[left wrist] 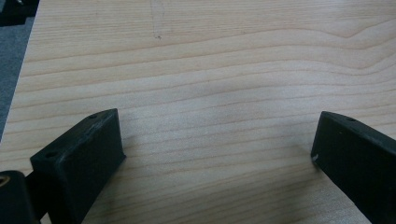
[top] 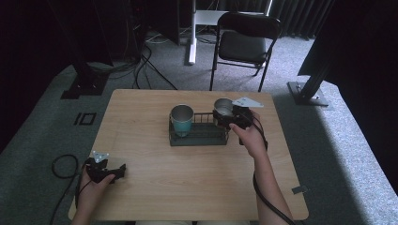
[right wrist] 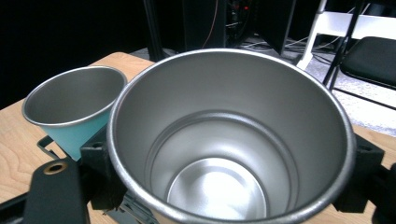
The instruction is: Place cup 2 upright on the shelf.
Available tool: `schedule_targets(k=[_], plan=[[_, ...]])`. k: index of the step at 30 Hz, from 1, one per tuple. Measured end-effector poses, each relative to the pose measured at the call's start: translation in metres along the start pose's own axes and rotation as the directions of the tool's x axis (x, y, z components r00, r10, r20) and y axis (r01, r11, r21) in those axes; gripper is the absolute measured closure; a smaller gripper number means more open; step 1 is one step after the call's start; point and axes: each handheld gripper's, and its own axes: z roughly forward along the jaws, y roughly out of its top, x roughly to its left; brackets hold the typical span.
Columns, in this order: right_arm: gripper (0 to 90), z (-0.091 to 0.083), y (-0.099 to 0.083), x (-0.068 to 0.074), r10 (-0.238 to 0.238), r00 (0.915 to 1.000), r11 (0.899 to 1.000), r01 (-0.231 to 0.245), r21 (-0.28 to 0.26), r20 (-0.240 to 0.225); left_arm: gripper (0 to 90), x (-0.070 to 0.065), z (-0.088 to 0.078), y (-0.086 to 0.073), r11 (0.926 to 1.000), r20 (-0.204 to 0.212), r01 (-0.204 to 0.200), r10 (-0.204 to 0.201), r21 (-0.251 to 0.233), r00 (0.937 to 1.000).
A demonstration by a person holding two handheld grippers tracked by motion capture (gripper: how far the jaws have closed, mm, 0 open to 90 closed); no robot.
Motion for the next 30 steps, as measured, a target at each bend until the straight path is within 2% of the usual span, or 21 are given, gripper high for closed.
schedule_targets(k=[10,17,30], plan=[[17.9,0.017,0.001,0.010,-0.007,0.9998,1.000,0.007,0.022,-0.020,2.8,0.000,0.000,0.000,1.0000,0.000,0.000,0.000,0.000,1.0000],[17.8,0.029,-0.005,0.015,-0.011,0.9997,0.999,0.012,0.035,-0.024,2.8,0.000,0.000,0.000,1.0000,0.000,0.000,0.000,0.000,1.0000],[17.9,0.040,-0.012,0.021,-0.020,0.9995,0.999,0.022,0.050,-0.026,2.8,0.000,0.000,0.000,1.0000,0.000,0.000,0.000,0.000,1.0000]])
